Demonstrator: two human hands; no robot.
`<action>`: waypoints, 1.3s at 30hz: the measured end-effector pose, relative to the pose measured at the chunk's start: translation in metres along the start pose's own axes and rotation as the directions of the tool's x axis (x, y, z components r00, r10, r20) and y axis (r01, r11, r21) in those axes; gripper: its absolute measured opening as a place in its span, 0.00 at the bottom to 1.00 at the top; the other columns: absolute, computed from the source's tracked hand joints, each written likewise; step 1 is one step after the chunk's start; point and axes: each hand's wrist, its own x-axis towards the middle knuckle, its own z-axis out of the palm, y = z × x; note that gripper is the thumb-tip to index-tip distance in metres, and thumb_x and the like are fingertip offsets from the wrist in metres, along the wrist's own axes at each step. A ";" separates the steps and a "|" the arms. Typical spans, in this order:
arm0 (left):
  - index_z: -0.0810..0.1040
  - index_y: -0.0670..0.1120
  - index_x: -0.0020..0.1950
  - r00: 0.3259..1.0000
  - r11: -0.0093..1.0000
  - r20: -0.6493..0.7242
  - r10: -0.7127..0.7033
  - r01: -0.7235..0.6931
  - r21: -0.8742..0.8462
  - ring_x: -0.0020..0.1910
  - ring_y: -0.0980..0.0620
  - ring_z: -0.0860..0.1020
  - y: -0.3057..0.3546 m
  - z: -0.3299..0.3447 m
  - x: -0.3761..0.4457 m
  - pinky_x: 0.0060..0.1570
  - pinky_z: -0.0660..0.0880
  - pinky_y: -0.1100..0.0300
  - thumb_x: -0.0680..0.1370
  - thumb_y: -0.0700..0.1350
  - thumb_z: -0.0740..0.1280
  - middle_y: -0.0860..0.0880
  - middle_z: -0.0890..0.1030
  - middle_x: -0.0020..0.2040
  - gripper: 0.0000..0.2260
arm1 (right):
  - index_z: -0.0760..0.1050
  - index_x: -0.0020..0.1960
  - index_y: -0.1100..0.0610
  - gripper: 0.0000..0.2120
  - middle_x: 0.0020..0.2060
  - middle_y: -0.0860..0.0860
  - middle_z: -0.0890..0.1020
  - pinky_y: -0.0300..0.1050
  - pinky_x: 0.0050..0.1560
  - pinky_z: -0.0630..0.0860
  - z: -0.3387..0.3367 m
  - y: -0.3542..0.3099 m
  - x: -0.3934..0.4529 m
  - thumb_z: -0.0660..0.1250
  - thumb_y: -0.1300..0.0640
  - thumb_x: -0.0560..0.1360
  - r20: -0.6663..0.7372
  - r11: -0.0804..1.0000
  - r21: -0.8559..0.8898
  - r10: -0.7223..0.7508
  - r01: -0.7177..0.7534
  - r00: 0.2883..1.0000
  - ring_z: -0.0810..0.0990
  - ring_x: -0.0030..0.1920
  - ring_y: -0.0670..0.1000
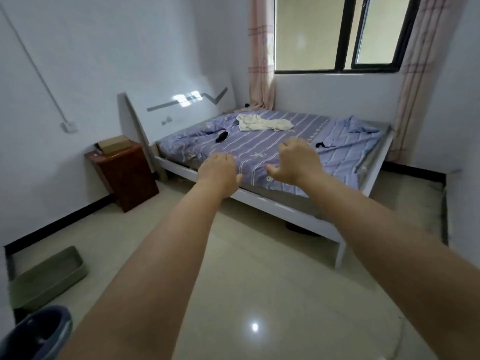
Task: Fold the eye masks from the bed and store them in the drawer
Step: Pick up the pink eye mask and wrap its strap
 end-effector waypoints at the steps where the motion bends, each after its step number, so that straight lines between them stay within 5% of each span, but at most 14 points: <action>1: 0.61 0.37 0.66 0.999 1.000 0.037 -0.007 0.007 -0.009 0.67 0.41 0.64 -0.003 0.010 0.023 0.66 0.64 0.49 0.77 0.50 0.59 0.38 0.68 0.67 0.23 | 0.72 0.55 0.67 0.24 0.56 0.64 0.76 0.51 0.59 0.69 0.016 0.005 0.022 0.63 0.46 0.72 0.023 1.000 -0.001 0.004 -0.004 1.000 0.72 0.58 0.61; 14: 0.50 0.37 0.71 0.984 0.989 0.112 -0.141 0.135 0.058 0.74 0.42 0.51 -0.158 0.122 0.362 0.74 0.50 0.49 0.78 0.54 0.55 0.38 0.55 0.75 0.29 | 0.51 0.71 0.65 0.34 0.73 0.62 0.57 0.53 0.74 0.50 0.205 0.024 0.380 0.59 0.45 0.75 0.186 0.993 0.081 -0.098 0.084 0.978 0.52 0.74 0.59; 33: 0.44 0.37 0.72 0.943 0.993 0.312 -0.120 0.115 0.035 0.75 0.44 0.45 -0.465 0.328 0.885 0.74 0.46 0.51 0.79 0.53 0.52 0.39 0.48 0.76 0.29 | 0.50 0.71 0.65 0.35 0.73 0.61 0.56 0.52 0.74 0.50 0.517 -0.026 0.934 0.58 0.45 0.75 0.377 0.990 0.098 0.053 -0.097 0.925 0.51 0.74 0.58; 39: 0.45 0.37 0.72 0.905 0.997 0.421 -0.064 0.077 -0.015 0.75 0.44 0.45 -0.555 0.399 1.057 0.74 0.45 0.51 0.79 0.53 0.52 0.39 0.48 0.76 0.29 | 0.49 0.71 0.65 0.35 0.73 0.61 0.55 0.52 0.74 0.50 0.626 -0.035 1.093 0.58 0.45 0.75 0.494 0.976 0.077 0.139 -0.203 0.858 0.51 0.74 0.58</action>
